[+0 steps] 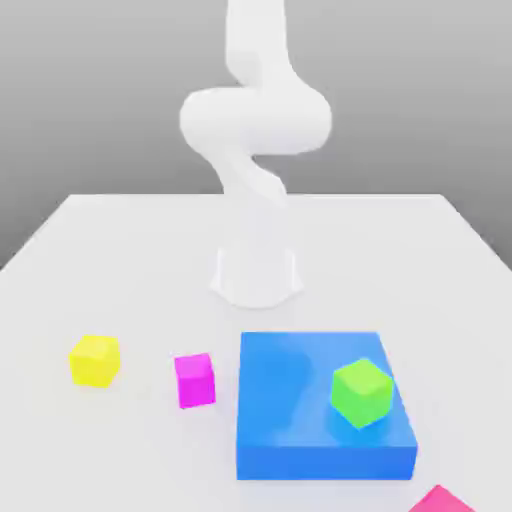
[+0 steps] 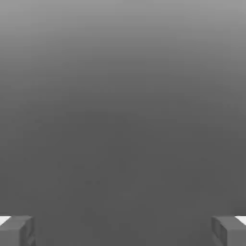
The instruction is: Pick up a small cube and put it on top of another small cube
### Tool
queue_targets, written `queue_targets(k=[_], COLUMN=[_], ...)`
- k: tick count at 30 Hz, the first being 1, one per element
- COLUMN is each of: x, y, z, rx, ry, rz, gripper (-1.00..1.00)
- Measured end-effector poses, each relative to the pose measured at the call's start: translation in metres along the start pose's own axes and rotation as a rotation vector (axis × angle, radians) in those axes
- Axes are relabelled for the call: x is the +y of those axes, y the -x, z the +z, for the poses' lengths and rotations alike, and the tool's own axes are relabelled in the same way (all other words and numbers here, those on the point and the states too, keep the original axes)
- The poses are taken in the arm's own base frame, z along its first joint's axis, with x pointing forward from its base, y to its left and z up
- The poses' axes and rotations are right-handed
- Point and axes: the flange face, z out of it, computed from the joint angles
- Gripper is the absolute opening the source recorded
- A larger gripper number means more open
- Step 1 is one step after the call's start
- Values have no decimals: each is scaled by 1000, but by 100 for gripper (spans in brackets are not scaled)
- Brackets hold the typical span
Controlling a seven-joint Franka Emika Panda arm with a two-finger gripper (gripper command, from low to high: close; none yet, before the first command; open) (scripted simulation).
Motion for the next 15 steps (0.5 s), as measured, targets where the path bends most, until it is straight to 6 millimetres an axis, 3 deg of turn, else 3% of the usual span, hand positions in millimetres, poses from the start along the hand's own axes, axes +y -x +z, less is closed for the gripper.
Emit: queue_targets(k=[7, 15], x=[-27, -39], y=[23, 82], z=[118, 248], rx=[-150, -321], ry=[86, 173], rz=[-136, -295], gripper=[0, 0])
